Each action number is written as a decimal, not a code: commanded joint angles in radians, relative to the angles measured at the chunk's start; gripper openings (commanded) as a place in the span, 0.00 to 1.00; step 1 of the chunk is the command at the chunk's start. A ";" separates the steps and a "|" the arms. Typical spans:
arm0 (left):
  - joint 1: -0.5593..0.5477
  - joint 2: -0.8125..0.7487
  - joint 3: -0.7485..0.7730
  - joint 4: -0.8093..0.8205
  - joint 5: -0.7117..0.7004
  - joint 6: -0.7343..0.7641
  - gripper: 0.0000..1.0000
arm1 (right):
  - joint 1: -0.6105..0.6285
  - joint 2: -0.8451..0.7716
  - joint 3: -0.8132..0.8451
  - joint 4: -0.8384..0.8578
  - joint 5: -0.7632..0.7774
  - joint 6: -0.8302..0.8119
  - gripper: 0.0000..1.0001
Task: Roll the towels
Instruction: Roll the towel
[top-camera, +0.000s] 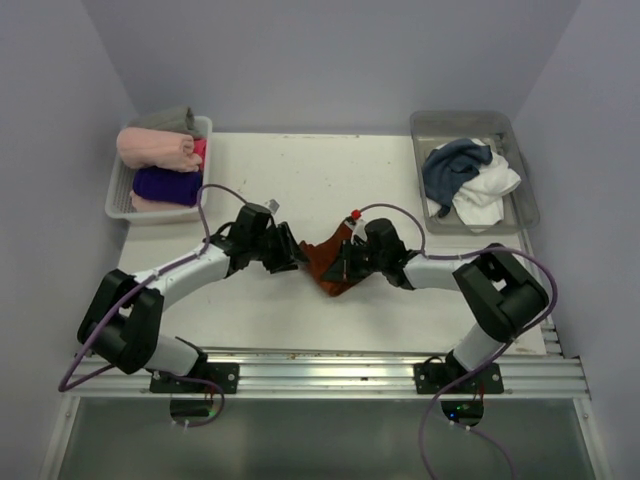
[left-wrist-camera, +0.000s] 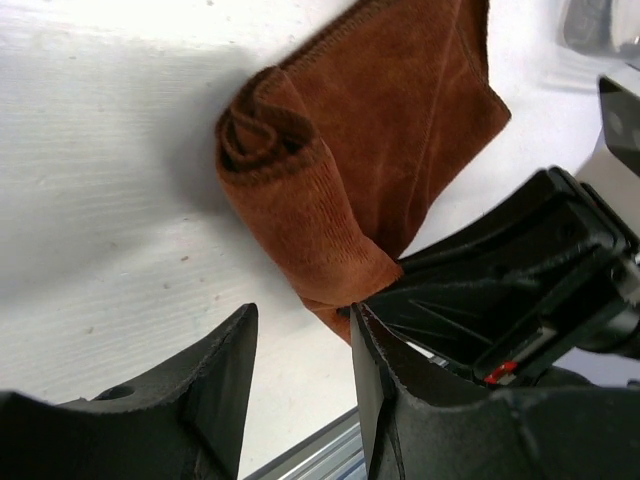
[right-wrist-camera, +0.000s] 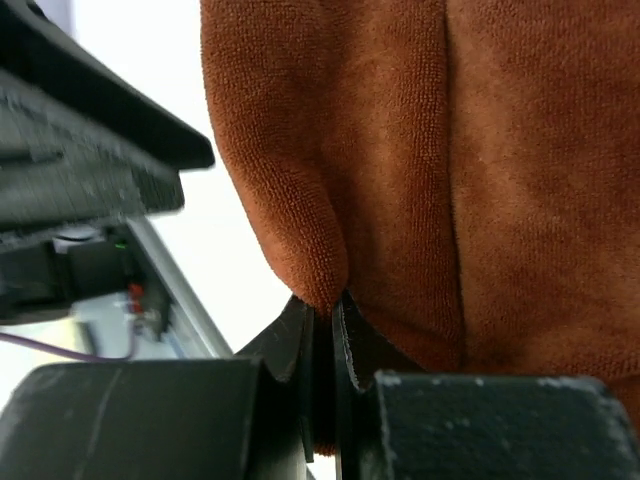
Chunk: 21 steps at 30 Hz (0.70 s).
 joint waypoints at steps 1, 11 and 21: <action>-0.021 0.011 0.052 0.067 0.030 0.036 0.46 | -0.040 0.035 -0.033 0.153 -0.132 0.129 0.00; -0.055 0.102 0.138 0.093 0.044 0.084 0.45 | -0.113 0.133 -0.075 0.330 -0.236 0.267 0.00; -0.061 0.206 0.200 0.135 0.045 0.099 0.45 | -0.127 0.164 -0.076 0.354 -0.249 0.281 0.00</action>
